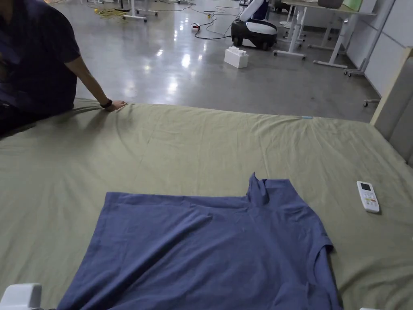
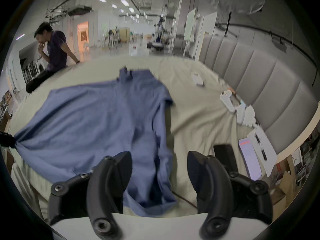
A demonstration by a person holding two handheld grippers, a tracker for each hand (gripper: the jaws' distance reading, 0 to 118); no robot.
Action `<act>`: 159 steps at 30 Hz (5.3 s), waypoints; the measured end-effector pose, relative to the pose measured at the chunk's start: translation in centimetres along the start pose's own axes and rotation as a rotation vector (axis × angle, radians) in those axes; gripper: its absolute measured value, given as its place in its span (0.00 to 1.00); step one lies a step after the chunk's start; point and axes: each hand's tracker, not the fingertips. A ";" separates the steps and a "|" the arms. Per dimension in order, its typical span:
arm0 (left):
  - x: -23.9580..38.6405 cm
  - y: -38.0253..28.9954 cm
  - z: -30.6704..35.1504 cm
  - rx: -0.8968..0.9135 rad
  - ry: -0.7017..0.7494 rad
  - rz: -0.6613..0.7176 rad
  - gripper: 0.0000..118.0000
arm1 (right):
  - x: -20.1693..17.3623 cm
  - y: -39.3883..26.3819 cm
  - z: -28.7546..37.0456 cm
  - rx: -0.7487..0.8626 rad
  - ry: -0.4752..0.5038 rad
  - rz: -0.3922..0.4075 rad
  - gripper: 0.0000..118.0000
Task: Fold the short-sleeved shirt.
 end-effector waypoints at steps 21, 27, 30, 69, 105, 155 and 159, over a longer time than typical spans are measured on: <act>0.1 -0.5 -1.4 -0.029 -0.003 0.001 0.07 | -2.3 -1.5 -1.6 -0.039 0.035 0.116 0.05; -0.1 -0.4 -0.8 -0.010 -0.026 0.014 0.07 | -0.8 -1.2 -0.3 -0.004 -0.028 0.085 0.02; 0.0 -0.4 -0.8 0.000 -0.046 0.025 0.07 | -0.3 -0.9 0.2 0.003 -0.017 0.051 0.02; 1.4 15.0 -10.9 0.165 -0.016 0.082 0.07 | -1.1 18.8 -12.0 0.092 0.086 -0.100 0.03; 5.2 5.7 2.8 0.606 0.031 -0.055 0.02 | -6.5 10.6 7.6 0.801 0.031 -0.010 0.00; 2.1 9.3 -9.0 0.016 0.011 0.010 0.06 | 0.2 11.9 -13.4 0.020 0.132 0.018 0.65; 2.3 9.4 -9.4 0.005 0.018 0.013 0.06 | -0.4 11.8 -13.9 0.011 0.111 -0.012 0.66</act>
